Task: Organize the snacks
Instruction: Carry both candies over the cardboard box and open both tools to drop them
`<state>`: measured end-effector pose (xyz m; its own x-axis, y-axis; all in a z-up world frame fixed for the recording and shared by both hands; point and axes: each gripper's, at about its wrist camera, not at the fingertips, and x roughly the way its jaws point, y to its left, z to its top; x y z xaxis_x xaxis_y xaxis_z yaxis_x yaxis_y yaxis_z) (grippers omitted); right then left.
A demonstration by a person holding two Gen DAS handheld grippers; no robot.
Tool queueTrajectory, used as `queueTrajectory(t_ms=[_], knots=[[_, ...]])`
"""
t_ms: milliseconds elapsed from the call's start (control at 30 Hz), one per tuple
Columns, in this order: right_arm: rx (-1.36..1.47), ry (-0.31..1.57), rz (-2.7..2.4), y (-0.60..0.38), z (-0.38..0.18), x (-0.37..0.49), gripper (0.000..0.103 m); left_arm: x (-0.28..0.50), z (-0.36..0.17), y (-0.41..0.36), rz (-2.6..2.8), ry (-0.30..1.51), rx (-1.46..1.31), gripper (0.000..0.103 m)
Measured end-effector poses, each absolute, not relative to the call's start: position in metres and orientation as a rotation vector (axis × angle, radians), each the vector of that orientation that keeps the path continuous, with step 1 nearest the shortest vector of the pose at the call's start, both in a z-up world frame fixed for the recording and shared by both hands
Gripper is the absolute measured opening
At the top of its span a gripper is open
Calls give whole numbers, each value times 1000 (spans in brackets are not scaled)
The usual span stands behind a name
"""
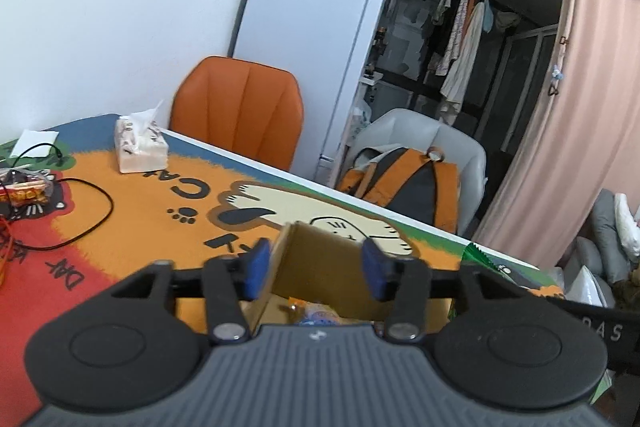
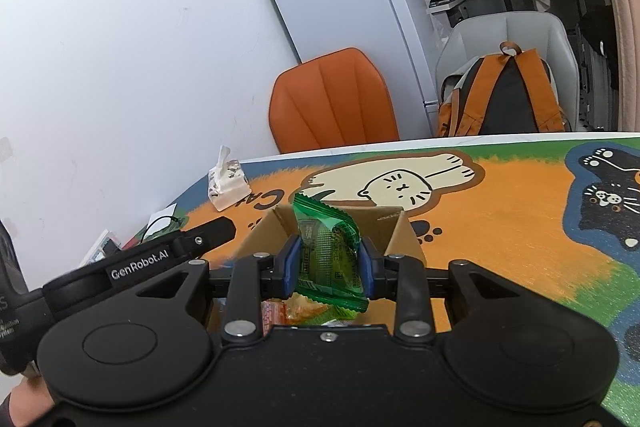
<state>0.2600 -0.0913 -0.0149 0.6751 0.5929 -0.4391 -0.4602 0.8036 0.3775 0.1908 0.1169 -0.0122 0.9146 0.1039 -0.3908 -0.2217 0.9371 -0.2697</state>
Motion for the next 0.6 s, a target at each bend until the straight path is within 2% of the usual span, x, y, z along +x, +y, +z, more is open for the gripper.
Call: queueTrajectory(t_ms=[467, 533, 600], knots=[[237, 604, 630, -64, -24, 272, 33, 157, -17, 136, 199, 392, -404, 57], [234, 594, 637, -61, -22, 271, 36, 156, -18, 136, 202, 395, -410, 57], [230, 584, 637, -60, -21, 270, 51, 155, -19, 137, 207, 401, -418, 58]])
